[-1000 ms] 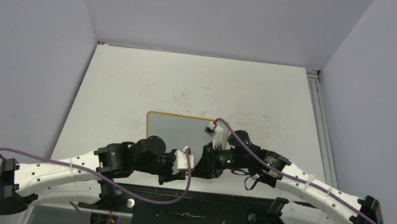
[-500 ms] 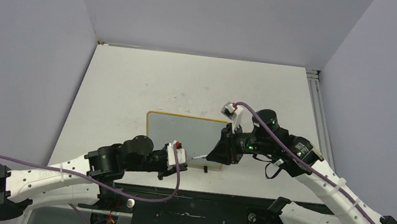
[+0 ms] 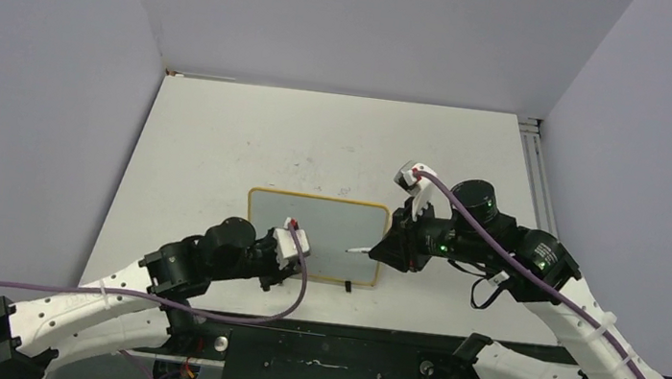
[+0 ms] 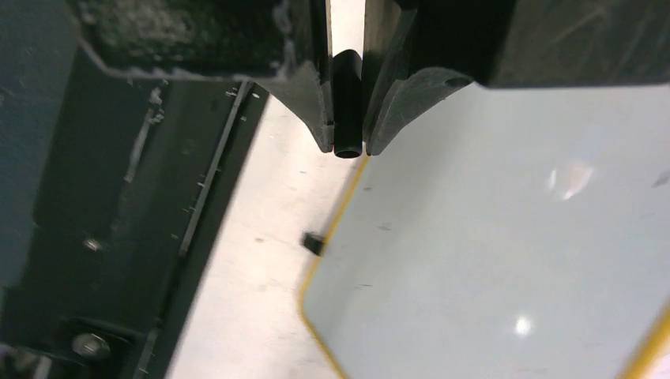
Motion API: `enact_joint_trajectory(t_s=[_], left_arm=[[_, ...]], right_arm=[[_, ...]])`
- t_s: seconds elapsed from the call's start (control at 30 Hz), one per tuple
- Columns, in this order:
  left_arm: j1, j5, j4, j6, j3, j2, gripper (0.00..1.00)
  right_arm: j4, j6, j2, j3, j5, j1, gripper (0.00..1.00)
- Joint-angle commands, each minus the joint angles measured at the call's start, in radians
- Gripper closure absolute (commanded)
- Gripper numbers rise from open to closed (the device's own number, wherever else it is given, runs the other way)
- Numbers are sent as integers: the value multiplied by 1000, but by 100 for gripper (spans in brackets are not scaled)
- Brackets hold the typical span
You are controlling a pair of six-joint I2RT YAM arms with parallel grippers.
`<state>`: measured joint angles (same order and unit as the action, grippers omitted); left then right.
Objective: Write a sentence on the whiteboard
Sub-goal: Open the whiteboard marker at the center of the board.
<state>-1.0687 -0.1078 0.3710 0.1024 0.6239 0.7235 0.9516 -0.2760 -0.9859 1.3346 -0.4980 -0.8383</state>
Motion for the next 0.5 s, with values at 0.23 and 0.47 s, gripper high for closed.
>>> enact_joint_trajectory(t_s=[0.23,0.47], left_arm=[[407,-54,-37,-201,368,89,100],[780,-25,87,-327,469,218,100]], right_arm=[[-561,-57,120,-148,489,-1,95],[-604,-26,37,-114,755,2,95]])
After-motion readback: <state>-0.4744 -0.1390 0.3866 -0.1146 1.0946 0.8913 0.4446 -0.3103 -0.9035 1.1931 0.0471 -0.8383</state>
